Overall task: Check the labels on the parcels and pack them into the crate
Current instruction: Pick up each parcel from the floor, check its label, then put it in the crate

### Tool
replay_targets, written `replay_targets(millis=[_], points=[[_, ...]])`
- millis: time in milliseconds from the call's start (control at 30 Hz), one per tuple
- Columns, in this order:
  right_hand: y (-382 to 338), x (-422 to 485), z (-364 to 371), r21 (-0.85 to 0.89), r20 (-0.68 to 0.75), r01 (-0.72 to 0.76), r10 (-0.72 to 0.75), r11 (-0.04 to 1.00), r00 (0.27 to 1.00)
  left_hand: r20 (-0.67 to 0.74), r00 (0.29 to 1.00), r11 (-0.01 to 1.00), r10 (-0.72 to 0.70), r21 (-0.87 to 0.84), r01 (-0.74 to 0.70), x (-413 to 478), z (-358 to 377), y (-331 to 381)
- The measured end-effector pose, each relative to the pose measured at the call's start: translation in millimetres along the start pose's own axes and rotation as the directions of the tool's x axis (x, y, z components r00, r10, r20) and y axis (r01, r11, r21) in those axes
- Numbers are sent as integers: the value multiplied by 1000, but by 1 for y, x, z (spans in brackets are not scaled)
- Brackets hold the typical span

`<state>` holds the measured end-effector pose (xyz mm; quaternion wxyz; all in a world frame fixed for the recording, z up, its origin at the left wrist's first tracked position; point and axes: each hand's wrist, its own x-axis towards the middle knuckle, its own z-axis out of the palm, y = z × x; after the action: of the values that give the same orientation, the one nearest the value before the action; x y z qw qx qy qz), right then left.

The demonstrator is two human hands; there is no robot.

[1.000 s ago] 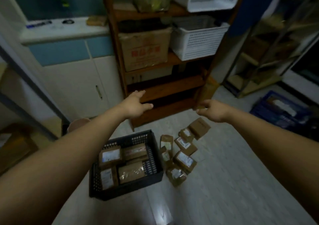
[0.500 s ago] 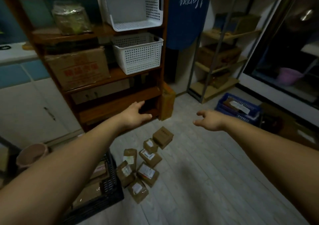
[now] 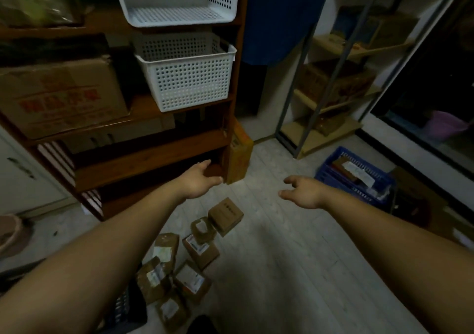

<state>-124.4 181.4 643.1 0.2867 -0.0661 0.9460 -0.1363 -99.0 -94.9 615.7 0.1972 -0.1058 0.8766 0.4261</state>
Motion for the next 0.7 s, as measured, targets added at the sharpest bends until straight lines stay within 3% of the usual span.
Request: replay_targets(millis=[200, 400, 600, 700], points=[[12, 80, -42, 14, 23, 36, -37, 999, 999, 6, 996, 991, -94, -91, 94, 68, -2, 12], [20, 177, -40, -17, 151, 150, -145, 989, 978, -79, 965, 956, -251, -174, 234, 120, 20, -7], [49, 294, -5, -34, 307, 295, -271, 955, 912, -193, 870, 868, -453, -318, 381, 174, 82, -44], [76, 357, 33, -10, 340, 279, -260, 960, 904, -192, 827, 827, -528, -335, 451, 210, 134, -79]])
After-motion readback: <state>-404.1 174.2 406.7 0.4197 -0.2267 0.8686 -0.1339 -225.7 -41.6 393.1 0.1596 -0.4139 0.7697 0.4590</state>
